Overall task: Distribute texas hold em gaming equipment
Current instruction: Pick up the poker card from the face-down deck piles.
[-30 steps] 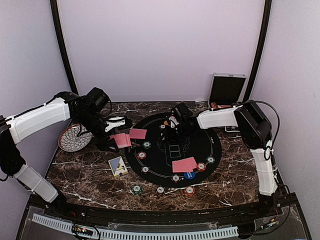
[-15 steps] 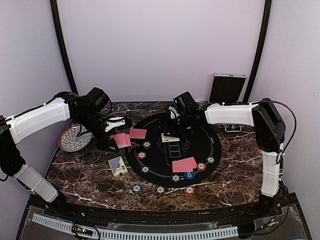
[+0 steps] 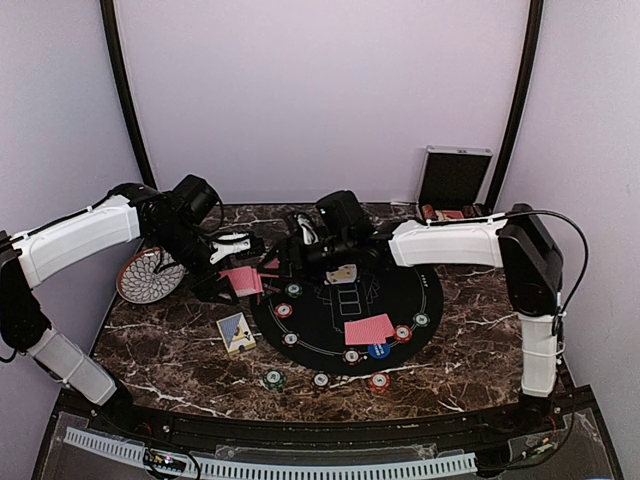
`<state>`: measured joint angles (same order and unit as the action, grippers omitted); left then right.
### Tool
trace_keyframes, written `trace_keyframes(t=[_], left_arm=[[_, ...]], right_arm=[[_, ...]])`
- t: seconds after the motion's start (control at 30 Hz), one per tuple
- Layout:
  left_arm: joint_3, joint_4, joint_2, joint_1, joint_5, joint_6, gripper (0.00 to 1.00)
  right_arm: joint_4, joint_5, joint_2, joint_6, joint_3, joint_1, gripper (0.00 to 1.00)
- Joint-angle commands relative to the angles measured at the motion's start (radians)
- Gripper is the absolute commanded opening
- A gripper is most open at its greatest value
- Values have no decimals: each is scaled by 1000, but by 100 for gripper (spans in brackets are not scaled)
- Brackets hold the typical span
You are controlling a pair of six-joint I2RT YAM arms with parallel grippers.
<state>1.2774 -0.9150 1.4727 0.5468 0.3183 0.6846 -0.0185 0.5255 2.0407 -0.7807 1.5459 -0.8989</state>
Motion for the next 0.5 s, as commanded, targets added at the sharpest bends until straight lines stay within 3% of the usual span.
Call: trace_keyframes(t=[0.0, 0.47], left_arm=[[35, -16, -28, -5, 30, 0, 0], [27, -10, -35, -5, 37, 5, 0]], right_arm=[[81, 11, 53, -7, 73, -31, 80], [94, 11, 122, -7, 143, -49, 80]])
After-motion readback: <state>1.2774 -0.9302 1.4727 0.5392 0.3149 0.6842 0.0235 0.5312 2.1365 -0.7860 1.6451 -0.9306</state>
